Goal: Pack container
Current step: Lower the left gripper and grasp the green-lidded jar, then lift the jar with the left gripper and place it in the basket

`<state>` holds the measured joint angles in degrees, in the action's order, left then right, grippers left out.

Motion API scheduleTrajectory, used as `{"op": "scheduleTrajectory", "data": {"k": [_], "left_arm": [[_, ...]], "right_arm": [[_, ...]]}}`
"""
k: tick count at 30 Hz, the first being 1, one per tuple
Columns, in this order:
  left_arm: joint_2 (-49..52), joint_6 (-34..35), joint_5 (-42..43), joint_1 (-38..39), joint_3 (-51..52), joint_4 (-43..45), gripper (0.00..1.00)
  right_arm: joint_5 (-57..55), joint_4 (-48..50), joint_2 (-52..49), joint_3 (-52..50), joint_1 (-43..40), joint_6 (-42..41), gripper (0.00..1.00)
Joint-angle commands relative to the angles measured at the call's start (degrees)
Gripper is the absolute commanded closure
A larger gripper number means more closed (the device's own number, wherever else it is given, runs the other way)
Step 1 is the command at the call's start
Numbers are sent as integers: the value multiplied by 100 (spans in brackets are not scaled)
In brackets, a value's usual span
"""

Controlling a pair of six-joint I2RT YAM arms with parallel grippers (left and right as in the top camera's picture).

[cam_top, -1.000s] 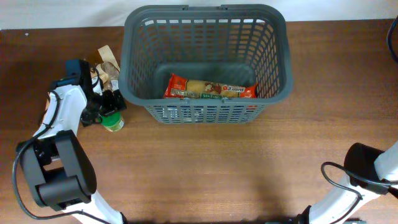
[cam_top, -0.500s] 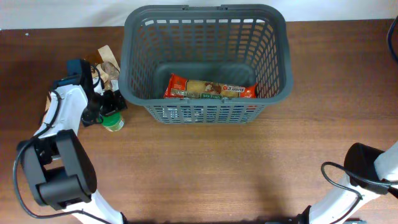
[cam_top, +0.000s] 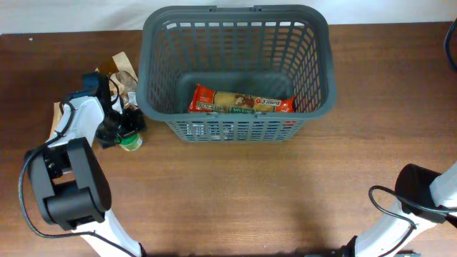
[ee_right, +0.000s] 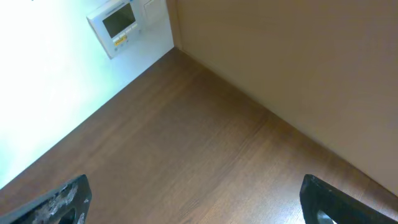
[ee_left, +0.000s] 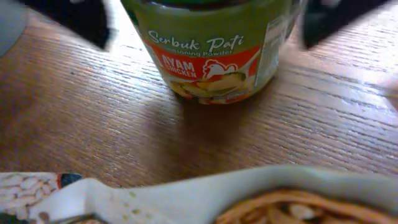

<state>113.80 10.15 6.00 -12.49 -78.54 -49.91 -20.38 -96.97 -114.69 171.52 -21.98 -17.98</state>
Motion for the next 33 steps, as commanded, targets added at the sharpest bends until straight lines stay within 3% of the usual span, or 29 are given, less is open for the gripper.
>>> {"op": "scheduleTrajectory", "data": {"k": [1,2,3,18,23,33], "left_arm": [[42,11,87,13,-72,9,68],[42,11,87,13,-72,9,80],[42,11,87,13,-72,9,98],[4,-7,236,11,-315,-345,98],[-131,-195,212,11,-1137,-813,98],[-704,-210,221,13,-3716,-1377,98]], "right_arm": [[-87,-33,-11,0,-17,-35,1],[-87,-33,-11,0,-17,-35,1],[-87,-33,-11,0,-17,-35,1],[-87,-33,-11,0,-17,-37,1],[-87,-33,-11,0,-17,-35,1],[-87,-33,-11,0,-17,-35,1]]}}
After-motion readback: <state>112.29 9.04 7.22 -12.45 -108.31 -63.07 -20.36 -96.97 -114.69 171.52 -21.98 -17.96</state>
